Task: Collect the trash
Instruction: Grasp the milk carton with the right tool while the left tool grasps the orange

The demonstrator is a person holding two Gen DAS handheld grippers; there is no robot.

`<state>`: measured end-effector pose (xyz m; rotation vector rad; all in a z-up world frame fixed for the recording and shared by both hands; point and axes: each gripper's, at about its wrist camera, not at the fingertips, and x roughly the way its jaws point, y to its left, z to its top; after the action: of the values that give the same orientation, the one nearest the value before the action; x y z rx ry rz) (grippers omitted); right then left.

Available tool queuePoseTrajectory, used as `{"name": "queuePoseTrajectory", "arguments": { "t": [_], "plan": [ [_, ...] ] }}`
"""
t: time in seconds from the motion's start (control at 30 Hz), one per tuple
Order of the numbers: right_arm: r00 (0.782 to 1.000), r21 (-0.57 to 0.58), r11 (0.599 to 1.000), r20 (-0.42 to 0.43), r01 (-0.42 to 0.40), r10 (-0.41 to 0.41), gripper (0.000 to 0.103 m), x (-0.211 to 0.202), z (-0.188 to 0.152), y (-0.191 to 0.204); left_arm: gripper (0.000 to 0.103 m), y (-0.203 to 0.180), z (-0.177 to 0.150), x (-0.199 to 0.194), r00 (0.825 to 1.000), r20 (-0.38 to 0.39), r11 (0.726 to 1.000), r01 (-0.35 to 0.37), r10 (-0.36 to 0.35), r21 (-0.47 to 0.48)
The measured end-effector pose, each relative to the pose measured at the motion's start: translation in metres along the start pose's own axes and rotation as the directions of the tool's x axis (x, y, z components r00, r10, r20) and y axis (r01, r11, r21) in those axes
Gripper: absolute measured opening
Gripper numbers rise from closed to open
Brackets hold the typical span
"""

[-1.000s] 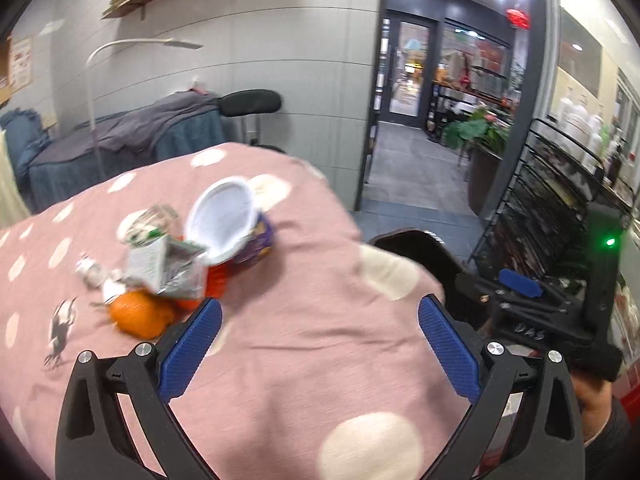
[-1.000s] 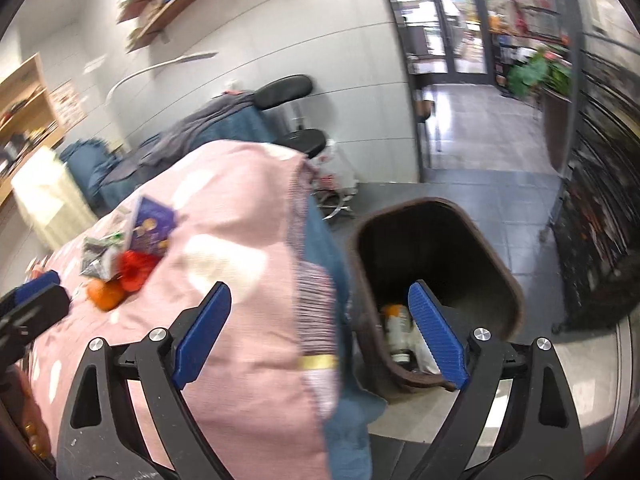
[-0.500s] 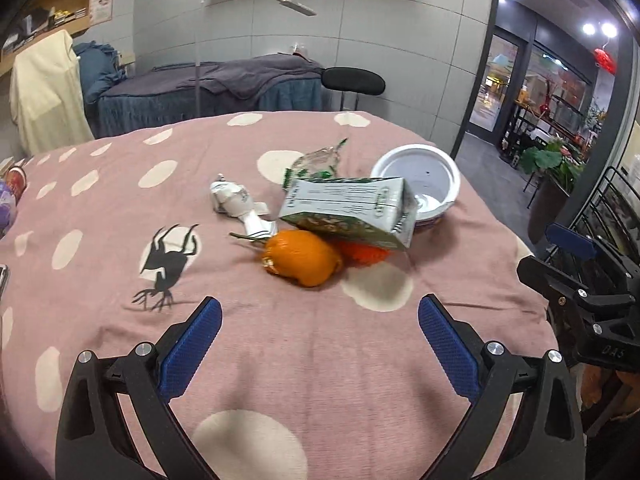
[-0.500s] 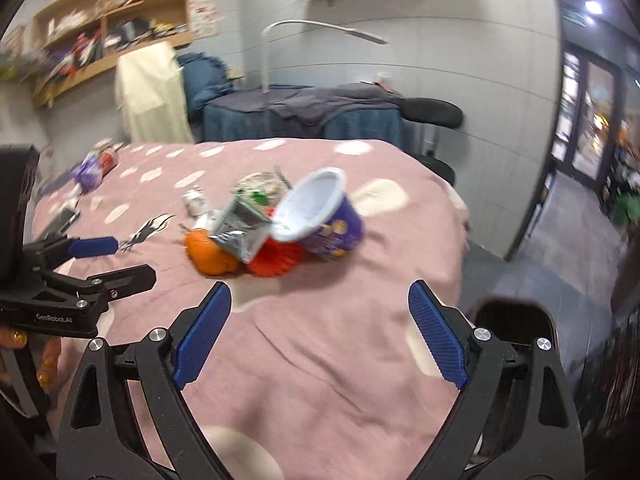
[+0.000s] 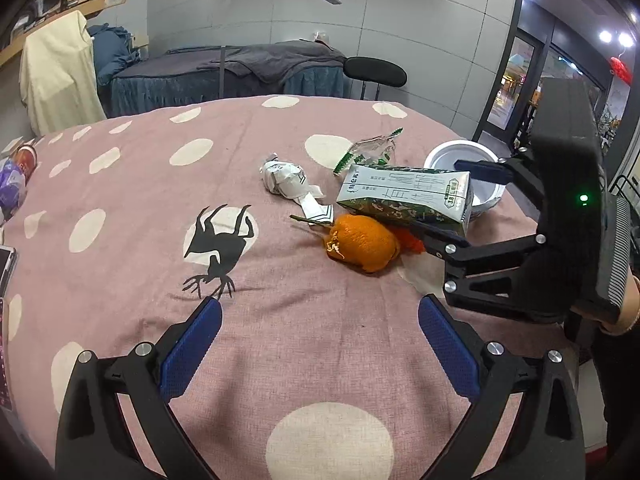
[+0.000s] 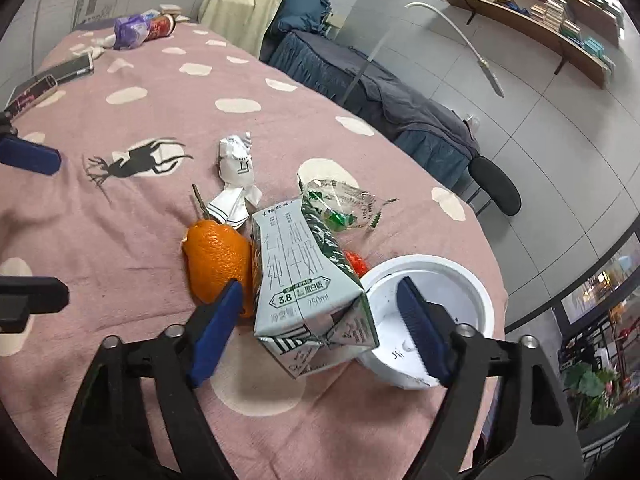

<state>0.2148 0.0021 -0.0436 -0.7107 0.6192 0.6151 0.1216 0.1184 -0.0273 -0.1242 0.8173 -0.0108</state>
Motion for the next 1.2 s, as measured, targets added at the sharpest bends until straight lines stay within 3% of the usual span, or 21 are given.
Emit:
{"name": "queuePoseTrajectory", "arguments": {
  "t": [0.13, 0.33, 0.47, 0.7, 0.97, 1.07, 1.2],
  "plan": [
    [0.999, -0.013, 0.999, 0.016, -0.030, 0.030, 0.053, 0.002, -0.001, 0.005, 0.097, 0.005, 0.003, 0.007, 1.000, -0.011, 1.000, 0.002, -0.002, 0.006],
    [0.991, 0.086, 0.991, 0.096, -0.106, 0.097, 0.051, -0.038, -0.006, -0.003, 0.097, 0.004, 0.013, 0.026, 0.999, -0.044, 0.999, 0.030, -0.028, 0.034],
    [0.988, 0.142, 0.984, 0.128, -0.104, 0.086, 0.051, -0.067, -0.019, -0.006, 0.097, -0.007, 0.020, 0.040, 0.996, -0.070, 0.995, 0.056, -0.051, 0.078],
    [0.983, 0.259, 0.965, 0.182, -0.047, -0.001, 0.051, -0.112, -0.045, -0.026, 0.083, -0.019, 0.036, 0.071, 0.986, -0.147, 0.992, 0.090, -0.077, 0.087],
    [0.988, 0.388, 0.921, 0.151, -0.016, -0.046, 0.051, -0.121, -0.082, -0.044, 0.077, -0.029, 0.050, 0.101, 0.966, -0.225, 0.989, 0.142, -0.127, 0.050],
    [0.987, 0.434, 0.901, 0.147, -0.013, -0.057, 0.051, -0.124, -0.095, -0.048, 0.062, -0.032, 0.049, 0.107, 0.964, -0.238, 0.991, 0.128, -0.115, 0.040],
    [0.986, 0.484, 0.875, 0.152, -0.010, -0.073, 0.051, -0.130, -0.110, -0.052, 0.049, -0.028, 0.044, 0.106, 0.959, -0.238, 0.988, 0.153, -0.152, -0.014]
  ]
}}
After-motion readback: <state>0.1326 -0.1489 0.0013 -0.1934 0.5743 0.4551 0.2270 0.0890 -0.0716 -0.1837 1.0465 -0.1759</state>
